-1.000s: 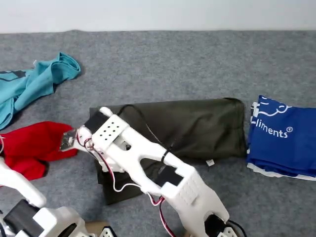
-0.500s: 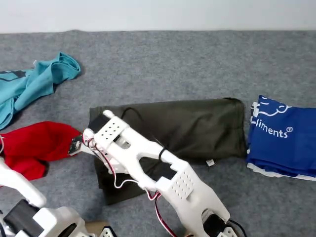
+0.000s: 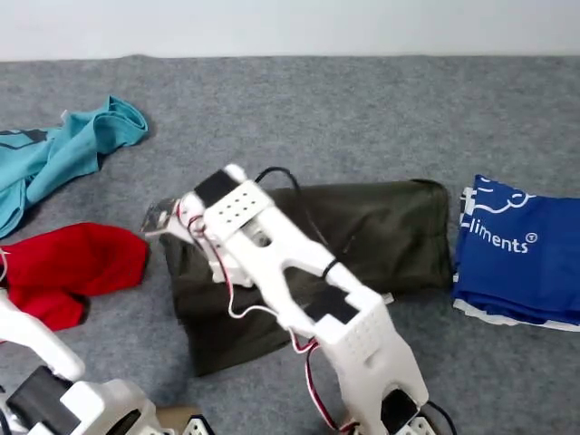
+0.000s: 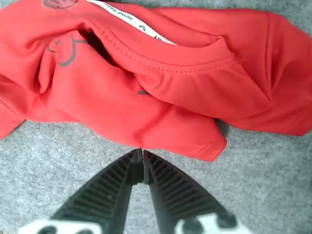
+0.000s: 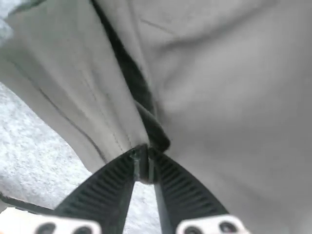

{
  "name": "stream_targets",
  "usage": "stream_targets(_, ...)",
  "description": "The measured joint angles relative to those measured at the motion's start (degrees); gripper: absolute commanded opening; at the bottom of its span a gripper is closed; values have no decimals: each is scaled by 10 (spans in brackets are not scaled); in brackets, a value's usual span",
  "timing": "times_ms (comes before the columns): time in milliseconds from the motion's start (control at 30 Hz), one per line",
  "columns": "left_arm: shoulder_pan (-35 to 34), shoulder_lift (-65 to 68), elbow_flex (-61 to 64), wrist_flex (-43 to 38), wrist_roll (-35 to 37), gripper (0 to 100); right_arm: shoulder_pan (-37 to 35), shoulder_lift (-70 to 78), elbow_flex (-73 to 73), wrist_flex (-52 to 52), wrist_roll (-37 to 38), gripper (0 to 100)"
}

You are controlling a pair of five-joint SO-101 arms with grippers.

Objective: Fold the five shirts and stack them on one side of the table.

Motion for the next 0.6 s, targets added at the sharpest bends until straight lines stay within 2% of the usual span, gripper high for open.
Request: stream_targets(600,0,0,0,0,0,6,45,-97,0,0,0,11)
